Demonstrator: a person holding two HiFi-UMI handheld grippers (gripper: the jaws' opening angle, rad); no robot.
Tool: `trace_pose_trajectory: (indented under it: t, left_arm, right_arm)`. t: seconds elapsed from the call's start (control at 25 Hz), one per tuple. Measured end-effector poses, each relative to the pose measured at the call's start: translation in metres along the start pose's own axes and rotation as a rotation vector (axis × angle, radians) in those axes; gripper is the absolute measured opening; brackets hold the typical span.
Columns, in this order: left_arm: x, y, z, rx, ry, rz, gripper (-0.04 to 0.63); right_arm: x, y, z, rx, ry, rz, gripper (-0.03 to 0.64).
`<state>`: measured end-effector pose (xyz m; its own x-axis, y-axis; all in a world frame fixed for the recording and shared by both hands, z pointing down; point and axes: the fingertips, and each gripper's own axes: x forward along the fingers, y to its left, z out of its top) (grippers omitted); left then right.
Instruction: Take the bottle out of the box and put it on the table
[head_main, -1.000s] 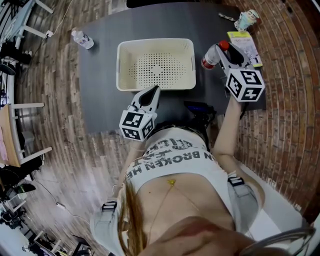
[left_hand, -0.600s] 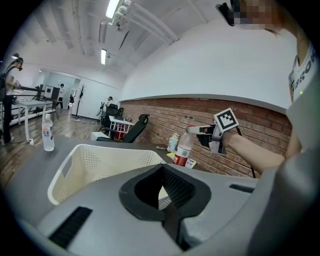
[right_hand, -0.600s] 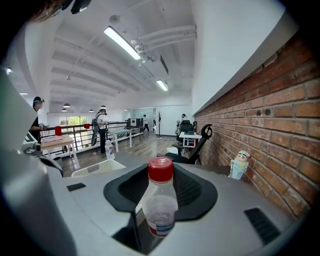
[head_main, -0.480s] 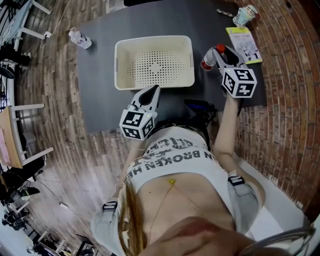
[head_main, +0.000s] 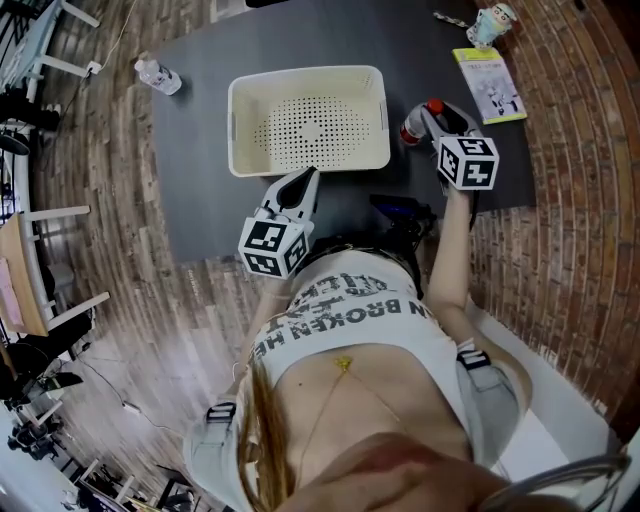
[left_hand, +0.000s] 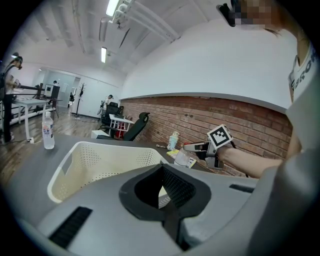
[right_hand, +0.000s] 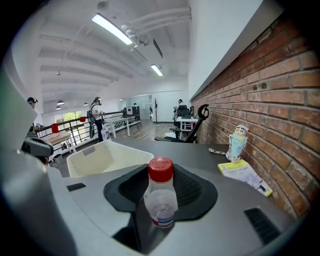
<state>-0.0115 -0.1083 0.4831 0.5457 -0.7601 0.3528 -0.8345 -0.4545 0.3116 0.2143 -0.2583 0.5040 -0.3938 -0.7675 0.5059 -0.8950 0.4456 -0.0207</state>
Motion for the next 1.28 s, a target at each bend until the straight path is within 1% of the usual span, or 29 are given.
trace_pose_trajectory:
  t: [0.16, 0.36, 0.64, 0.88, 1.28]
  left_arm:
    - [0.000, 0.000, 0.000, -0.001, 0.002, -0.002, 0.005]
    - [0.000, 0.002, 0.000, -0.001, 0.001, -0.003, 0.005]
    - [0.001, 0.002, -0.001, -0.004, 0.000, -0.007, 0.005]
    - [0.000, 0.002, -0.002, -0.006, 0.003, -0.011, 0.005]
    - [0.000, 0.003, -0.001, -0.007, 0.005, -0.014, 0.005]
  right_arm:
    - [0.003, 0.001, -0.010, -0.004, 0.019, -0.003, 0.149]
    - [0.003, 0.004, -0.013, -0.011, -0.004, -0.003, 0.146]
    - [0.005, 0.002, -0.015, -0.038, -0.017, -0.047, 0.147]
    - [0.005, 0.002, -0.016, -0.015, -0.032, -0.047, 0.149]
    - [0.005, 0.002, -0.016, -0.010, -0.038, -0.050, 0.152]
